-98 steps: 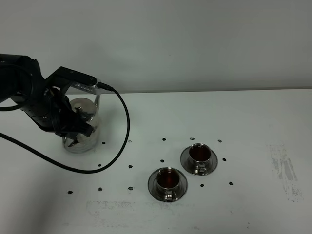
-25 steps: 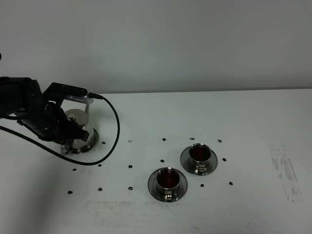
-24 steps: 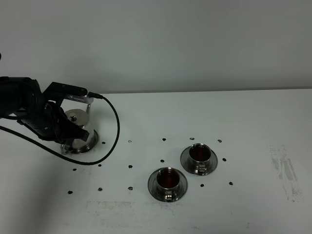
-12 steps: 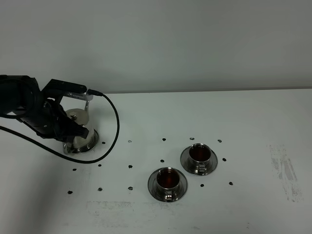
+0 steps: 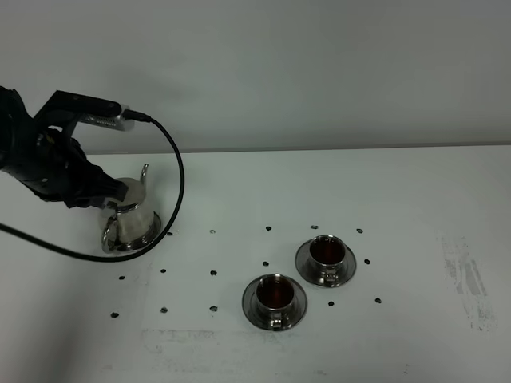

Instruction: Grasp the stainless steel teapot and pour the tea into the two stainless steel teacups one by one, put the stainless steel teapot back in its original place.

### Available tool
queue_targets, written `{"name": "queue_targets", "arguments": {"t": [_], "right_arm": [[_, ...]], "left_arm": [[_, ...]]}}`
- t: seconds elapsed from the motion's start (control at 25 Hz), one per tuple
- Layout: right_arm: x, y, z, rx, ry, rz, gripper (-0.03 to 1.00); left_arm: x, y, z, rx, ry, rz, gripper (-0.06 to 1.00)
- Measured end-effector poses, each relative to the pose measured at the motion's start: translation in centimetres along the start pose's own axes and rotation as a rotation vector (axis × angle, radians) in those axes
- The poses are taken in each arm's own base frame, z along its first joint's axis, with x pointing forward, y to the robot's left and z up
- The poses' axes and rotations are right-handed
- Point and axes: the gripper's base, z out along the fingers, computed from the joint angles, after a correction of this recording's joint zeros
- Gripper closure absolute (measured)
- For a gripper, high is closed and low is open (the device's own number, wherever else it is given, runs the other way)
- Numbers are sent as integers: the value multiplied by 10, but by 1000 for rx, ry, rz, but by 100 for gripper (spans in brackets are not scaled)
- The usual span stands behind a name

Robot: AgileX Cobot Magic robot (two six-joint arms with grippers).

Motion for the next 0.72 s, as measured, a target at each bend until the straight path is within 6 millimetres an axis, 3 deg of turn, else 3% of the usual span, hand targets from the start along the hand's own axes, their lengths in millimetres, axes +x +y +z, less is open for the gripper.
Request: {"name": "queue_targets", "arguments": {"t": [0.24, 0.56, 0.72], "right_arm": [[0, 0, 0, 0, 0, 0, 52], [0, 0, 0, 0, 0, 0, 52], [0, 0, 0, 0, 0, 0, 52]], "left_arm": [[28, -6, -61, -16, -73, -1, 62], [83, -19, -179, -46, -230, 6, 62], [104, -24, -223, -68, -342, 9, 62]]}}
